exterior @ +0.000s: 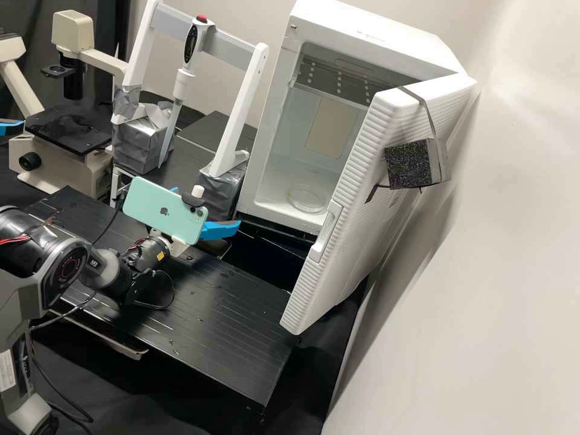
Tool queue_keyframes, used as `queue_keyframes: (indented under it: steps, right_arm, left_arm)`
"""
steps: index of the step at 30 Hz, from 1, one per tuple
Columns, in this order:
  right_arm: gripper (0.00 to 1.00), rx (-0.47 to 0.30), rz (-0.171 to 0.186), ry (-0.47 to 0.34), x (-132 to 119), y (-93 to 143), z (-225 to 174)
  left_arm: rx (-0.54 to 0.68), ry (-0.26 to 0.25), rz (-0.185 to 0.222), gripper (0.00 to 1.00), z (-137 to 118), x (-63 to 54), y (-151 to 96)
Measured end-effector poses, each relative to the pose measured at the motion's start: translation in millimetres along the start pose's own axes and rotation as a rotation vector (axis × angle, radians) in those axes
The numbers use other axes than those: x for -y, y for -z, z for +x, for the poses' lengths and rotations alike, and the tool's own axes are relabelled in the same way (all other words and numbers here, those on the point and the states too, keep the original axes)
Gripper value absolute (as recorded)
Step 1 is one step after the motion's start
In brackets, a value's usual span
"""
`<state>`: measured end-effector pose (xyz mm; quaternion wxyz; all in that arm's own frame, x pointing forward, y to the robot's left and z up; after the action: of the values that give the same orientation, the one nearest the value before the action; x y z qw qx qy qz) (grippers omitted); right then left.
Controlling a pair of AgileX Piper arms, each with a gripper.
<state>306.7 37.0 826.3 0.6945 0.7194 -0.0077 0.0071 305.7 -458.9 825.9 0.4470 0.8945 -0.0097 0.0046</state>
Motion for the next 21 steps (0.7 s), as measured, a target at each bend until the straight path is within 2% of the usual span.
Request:
queue_keyframes:
  steps: [12,15,21]
  right_arm:
    - [1.0,-0.004,-0.007,-0.003,-3,-7,-9]
    - [1.0,-0.004,0.017,-0.018,-15,-18,-26]
    - [1.0,-0.011,0.067,-0.111,-44,-40,-51]
  left_arm:
    - [0.0,0.0,0.0,1.0,0,0.0,0]
    - [0.0,0.0,0.0,1.0,0,0.0,0]
    - [0.0,0.0,0.0,1.0,0,0.0,0]
